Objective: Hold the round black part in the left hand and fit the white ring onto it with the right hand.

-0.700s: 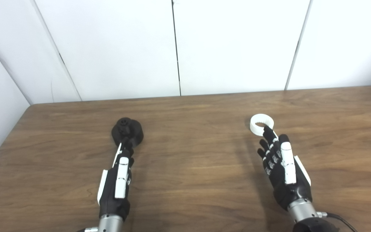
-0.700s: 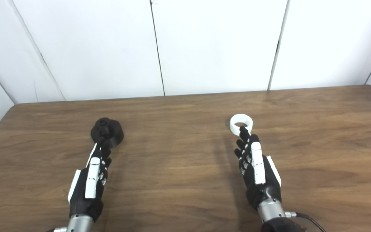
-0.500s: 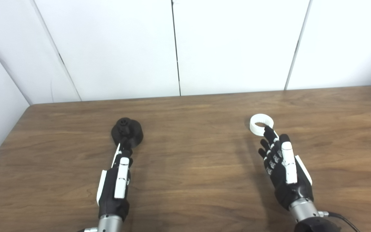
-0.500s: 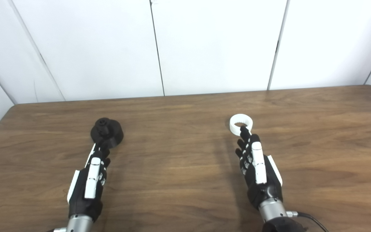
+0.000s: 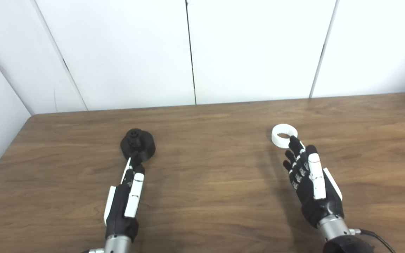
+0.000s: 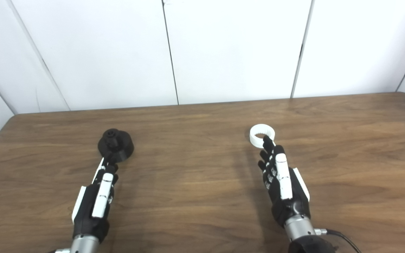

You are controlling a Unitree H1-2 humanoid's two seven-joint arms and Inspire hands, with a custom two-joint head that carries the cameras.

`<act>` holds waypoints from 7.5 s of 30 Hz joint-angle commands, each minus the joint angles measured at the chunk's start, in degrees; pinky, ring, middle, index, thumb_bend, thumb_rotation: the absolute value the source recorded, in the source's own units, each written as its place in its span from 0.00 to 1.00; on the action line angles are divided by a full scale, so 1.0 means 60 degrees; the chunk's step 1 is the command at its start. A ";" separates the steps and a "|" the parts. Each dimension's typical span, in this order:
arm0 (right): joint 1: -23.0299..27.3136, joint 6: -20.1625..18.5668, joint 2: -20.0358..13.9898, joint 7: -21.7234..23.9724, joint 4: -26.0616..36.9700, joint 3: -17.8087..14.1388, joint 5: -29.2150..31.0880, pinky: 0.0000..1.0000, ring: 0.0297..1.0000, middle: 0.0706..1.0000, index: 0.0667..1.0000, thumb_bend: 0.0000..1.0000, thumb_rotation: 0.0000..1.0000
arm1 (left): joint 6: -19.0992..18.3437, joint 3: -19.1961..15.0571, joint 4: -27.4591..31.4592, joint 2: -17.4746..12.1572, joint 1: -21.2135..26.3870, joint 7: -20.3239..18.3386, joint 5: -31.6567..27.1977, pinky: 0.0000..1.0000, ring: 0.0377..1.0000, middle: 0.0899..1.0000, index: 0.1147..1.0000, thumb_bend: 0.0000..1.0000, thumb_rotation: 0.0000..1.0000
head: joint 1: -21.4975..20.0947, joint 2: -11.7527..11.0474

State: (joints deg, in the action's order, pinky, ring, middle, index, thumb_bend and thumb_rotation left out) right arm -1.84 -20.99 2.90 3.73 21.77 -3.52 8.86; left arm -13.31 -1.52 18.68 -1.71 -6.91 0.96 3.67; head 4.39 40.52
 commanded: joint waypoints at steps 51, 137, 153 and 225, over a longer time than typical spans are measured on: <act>-0.0043 0.0645 -0.0014 -0.0401 0.0087 0.0118 0.0129 1.00 0.99 0.98 0.94 0.50 1.00 | -0.2263 0.0500 -0.3246 -0.4330 0.5439 -0.4573 0.5528 1.00 1.00 1.00 0.97 1.00 0.32 | -0.0081 -0.0183; -0.0333 0.0612 -0.0055 -0.0702 0.0479 0.0129 0.0135 1.00 0.98 0.98 0.93 0.50 1.00 | -0.2224 0.2207 -0.5176 -0.4229 0.6972 -0.4788 0.5296 1.00 1.00 1.00 0.90 1.00 0.25 | -0.0327 -0.0083; -0.0381 0.0589 -0.0094 -0.0690 0.0515 0.0109 0.0166 1.00 0.98 0.98 0.93 0.50 1.00 | -0.1720 0.2775 -0.5327 -0.4379 0.6931 -0.3913 0.5544 0.96 1.00 0.96 0.73 0.92 0.22 | -0.0306 -0.0081; -0.0202 0.0358 -0.0166 -0.0632 0.0543 0.0272 -0.0091 1.00 0.99 0.97 0.94 0.52 1.00 | -0.1491 0.4600 -0.1514 -0.3131 0.5027 -0.4960 0.5749 0.91 1.00 0.93 0.65 0.91 0.21 | -0.0385 0.0139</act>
State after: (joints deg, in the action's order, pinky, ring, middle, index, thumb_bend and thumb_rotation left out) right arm -2.53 -21.33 1.95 -0.69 23.47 -2.34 8.23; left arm -23.93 25.71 7.85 -21.20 22.56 -29.11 38.20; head 2.02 41.31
